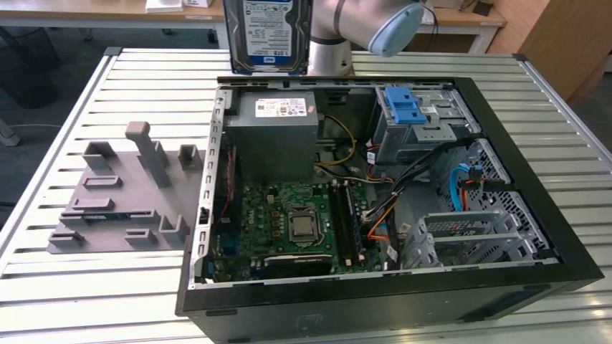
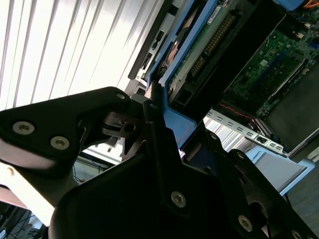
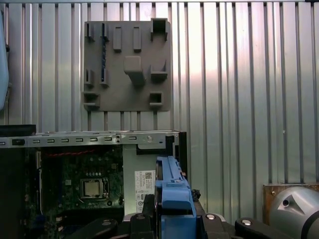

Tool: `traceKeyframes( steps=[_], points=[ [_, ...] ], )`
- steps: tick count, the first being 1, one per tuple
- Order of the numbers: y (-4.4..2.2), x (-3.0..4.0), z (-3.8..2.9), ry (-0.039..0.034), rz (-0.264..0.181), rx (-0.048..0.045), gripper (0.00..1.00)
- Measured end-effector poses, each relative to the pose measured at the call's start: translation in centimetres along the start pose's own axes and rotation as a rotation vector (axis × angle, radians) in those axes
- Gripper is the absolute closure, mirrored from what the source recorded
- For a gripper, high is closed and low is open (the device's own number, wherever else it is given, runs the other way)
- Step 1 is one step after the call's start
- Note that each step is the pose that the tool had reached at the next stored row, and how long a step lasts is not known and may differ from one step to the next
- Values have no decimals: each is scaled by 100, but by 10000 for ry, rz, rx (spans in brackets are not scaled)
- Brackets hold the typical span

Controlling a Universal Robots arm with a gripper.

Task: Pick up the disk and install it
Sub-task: 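Pick up the disk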

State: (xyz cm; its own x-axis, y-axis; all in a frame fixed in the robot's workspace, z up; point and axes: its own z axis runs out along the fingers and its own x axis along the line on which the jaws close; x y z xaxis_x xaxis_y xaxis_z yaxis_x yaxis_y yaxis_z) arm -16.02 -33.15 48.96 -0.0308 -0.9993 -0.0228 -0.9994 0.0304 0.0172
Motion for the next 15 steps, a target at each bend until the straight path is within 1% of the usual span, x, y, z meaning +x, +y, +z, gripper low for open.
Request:
traceKeyframes(
  steps=[15],
  points=[
    [-140,-4,-2,1,0,0,64]
  ],
)
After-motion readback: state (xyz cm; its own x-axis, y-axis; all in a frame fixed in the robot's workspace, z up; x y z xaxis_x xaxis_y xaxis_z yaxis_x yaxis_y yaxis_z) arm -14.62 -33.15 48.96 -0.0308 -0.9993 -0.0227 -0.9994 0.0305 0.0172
